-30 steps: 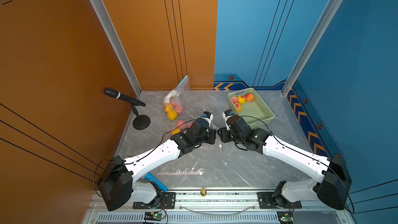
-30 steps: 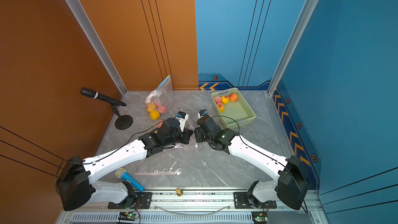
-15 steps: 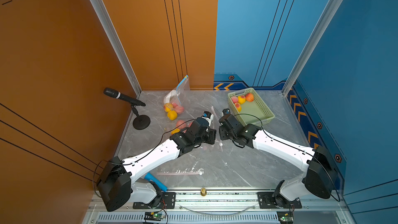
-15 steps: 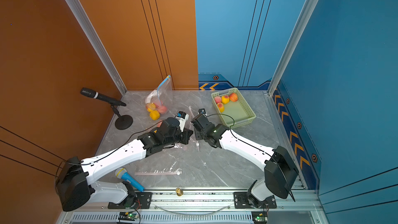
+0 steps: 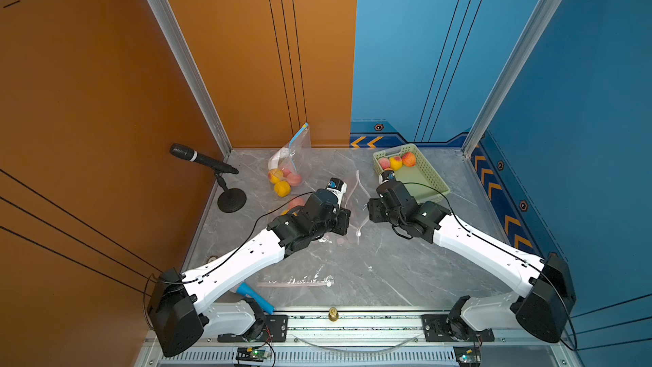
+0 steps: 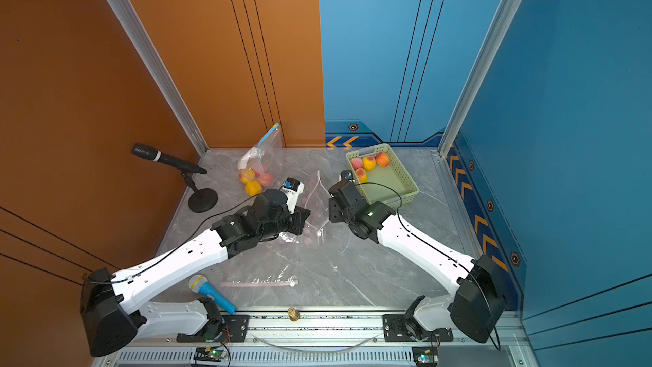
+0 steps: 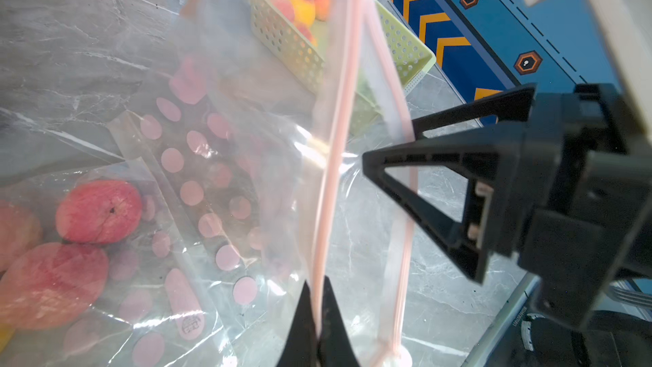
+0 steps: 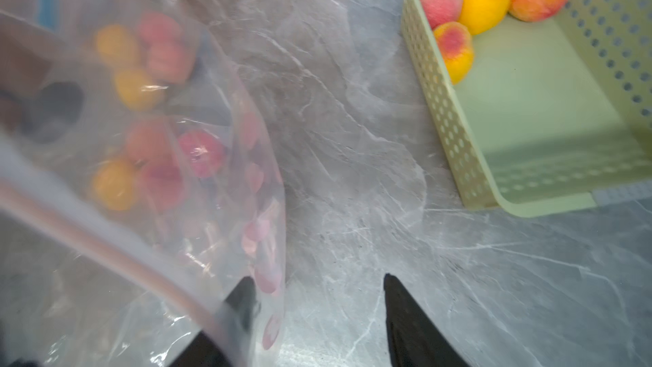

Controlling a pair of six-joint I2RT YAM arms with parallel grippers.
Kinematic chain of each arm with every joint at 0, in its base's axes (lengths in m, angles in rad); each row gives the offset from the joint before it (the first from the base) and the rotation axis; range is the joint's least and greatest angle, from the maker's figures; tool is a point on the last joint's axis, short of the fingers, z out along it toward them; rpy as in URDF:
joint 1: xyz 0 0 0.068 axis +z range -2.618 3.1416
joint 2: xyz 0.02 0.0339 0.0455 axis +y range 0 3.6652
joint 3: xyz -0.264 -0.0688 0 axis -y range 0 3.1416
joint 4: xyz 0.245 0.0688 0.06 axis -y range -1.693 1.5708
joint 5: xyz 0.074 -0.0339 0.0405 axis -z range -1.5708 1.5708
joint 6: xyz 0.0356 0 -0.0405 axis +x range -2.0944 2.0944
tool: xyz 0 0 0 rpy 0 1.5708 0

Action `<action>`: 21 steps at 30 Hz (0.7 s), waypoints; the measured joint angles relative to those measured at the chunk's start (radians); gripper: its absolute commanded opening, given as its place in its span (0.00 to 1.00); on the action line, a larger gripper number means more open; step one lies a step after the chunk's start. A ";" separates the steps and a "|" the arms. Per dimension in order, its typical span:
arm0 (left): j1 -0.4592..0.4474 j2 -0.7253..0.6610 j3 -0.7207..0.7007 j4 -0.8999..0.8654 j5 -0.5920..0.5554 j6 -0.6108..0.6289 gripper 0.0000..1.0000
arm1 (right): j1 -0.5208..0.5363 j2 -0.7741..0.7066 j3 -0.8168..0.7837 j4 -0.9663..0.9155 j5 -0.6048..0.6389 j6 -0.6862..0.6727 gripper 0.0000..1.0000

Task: Place the peach in a zip-top bag and seal the zipper
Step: Open the zipper of the food storage bag at the center of the board.

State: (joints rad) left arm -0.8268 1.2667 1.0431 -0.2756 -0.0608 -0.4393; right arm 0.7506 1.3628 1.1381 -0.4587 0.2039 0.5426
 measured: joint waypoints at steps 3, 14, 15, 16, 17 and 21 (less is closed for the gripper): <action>-0.008 0.011 0.034 0.005 -0.002 0.016 0.00 | 0.000 -0.009 0.001 0.037 -0.047 0.006 0.73; -0.032 0.056 0.104 0.008 -0.014 0.056 0.00 | 0.002 0.063 0.024 0.066 -0.089 0.017 0.79; -0.032 0.057 0.108 -0.002 -0.024 0.060 0.00 | 0.000 0.071 0.024 0.077 -0.100 0.022 0.79; -0.032 0.057 0.111 -0.005 -0.035 0.067 0.00 | -0.006 0.076 0.024 0.093 -0.112 0.028 0.79; -0.033 0.056 0.114 -0.006 -0.050 0.074 0.00 | -0.012 0.077 0.020 0.116 -0.128 0.035 0.79; -0.045 0.051 0.117 -0.007 -0.093 0.101 0.00 | -0.030 0.077 0.016 0.191 -0.164 0.053 0.79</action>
State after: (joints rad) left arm -0.8722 1.3182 1.1599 -0.2829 -0.1535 -0.3382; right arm 0.7208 1.4399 1.1542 -0.2676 0.0395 0.5957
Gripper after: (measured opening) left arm 0.050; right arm 0.798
